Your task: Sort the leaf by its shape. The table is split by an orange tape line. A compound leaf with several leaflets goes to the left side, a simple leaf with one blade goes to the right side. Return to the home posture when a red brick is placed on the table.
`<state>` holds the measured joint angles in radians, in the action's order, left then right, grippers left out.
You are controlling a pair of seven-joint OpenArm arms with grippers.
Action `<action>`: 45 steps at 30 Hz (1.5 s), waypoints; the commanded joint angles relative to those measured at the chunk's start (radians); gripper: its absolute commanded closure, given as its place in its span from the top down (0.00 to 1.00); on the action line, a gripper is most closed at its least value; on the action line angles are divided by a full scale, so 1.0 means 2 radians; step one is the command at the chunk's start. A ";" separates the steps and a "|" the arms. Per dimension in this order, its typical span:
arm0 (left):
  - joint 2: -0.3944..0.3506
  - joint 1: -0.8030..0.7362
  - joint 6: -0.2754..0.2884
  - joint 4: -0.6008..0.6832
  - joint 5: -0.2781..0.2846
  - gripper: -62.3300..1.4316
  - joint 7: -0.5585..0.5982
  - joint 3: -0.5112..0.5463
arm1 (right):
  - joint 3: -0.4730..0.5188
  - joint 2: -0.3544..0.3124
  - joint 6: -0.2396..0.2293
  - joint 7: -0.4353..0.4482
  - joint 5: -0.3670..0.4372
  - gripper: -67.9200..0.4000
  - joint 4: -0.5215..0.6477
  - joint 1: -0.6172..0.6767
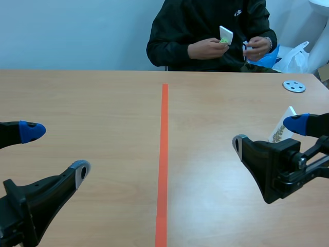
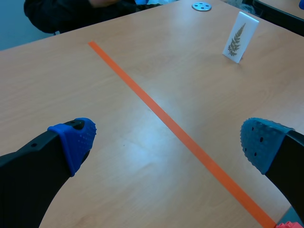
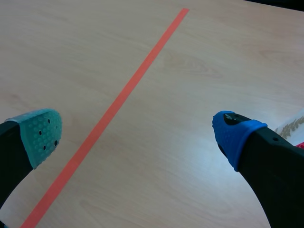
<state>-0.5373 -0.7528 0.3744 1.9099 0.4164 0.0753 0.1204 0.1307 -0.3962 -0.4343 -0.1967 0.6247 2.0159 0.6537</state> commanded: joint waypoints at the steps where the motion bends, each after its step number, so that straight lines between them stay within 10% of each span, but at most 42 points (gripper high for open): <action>1: 0.004 0.002 0.001 0.007 0.005 1.00 0.006 -0.001 | 0.001 -0.004 0.000 0.007 0.004 1.00 0.004 -0.007; 45: 0.004 0.011 0.006 0.007 0.003 1.00 -0.019 -0.001 | 0.001 -0.004 0.000 0.007 0.004 1.00 0.004 -0.007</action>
<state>-0.5373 -0.7429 0.3786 1.9099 0.4168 0.0376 0.1204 0.1307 -0.3962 -0.4343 -0.1967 0.6247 2.0159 0.6529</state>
